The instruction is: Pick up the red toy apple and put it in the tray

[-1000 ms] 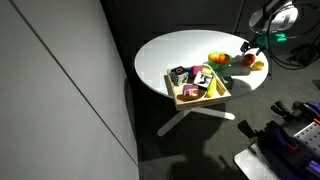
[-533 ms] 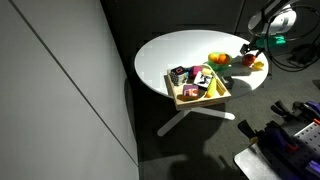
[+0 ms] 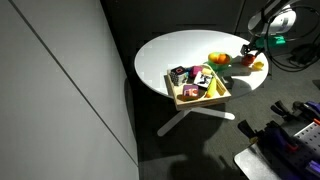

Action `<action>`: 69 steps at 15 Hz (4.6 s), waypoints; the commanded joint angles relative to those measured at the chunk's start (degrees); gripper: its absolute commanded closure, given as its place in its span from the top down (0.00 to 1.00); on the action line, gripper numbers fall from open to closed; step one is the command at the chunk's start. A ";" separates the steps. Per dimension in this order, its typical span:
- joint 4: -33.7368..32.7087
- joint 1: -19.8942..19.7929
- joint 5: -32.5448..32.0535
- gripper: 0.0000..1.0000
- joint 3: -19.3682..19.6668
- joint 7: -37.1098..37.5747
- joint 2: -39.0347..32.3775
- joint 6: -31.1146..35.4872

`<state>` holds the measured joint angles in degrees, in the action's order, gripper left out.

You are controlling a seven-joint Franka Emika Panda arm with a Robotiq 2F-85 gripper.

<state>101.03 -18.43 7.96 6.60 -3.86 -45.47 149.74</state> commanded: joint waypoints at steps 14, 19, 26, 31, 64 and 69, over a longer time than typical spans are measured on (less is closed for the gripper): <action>0.72 4.08 -0.64 0.57 3.08 9.72 9.47 -12.06; 3.11 5.42 -0.81 0.57 2.89 9.36 14.12 -14.27; 7.89 6.78 -1.59 0.57 3.26 9.51 20.06 -14.06; 7.53 6.07 -0.79 0.82 2.61 8.33 19.19 -13.79; 3.90 13.78 -3.98 0.57 -0.47 9.26 21.52 -18.39; 2.00 15.61 -3.69 0.57 -2.32 9.35 20.92 -19.44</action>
<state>104.62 -3.48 5.25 5.13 4.44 -24.96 132.90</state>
